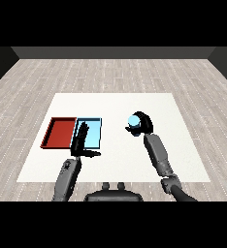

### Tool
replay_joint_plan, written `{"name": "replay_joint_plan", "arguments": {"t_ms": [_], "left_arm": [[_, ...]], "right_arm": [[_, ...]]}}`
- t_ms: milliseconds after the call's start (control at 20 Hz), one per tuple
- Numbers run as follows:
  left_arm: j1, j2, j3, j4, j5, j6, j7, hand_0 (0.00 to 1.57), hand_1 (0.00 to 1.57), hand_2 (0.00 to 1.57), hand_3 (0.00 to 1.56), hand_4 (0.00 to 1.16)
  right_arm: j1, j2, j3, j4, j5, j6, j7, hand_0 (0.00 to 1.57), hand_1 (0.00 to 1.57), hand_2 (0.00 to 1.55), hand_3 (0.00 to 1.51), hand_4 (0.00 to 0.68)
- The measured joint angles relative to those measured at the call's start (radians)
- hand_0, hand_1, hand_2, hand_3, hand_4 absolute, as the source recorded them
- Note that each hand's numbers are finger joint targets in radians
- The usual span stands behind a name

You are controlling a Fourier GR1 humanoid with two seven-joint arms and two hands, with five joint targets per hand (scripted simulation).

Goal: Pick the blue can and put it in the blue box

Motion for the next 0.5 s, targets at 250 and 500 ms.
{"name": "replay_joint_plan", "arguments": {"t_ms": [250, 500], "left_arm": [[-0.042, -0.001, -0.042, 0.066, 0.005, 0.032, -0.016, 0.0, 0.0, 0.0, 0.0, 0.0], [-0.1, -0.001, -0.094, 0.124, 0.013, 0.087, -0.019, 0.0, 0.0, 0.0, 0.0, 0.0]], "right_arm": [[0.088, 0.054, 0.162, -0.18, -0.022, -0.14, 0.066, 1.42, 1.42, 1.43, 1.4, 0.652], [0.111, 0.07, 0.268, -0.263, -0.045, -0.233, 0.109, 1.43, 1.43, 1.44, 1.41, 0.669]]}}
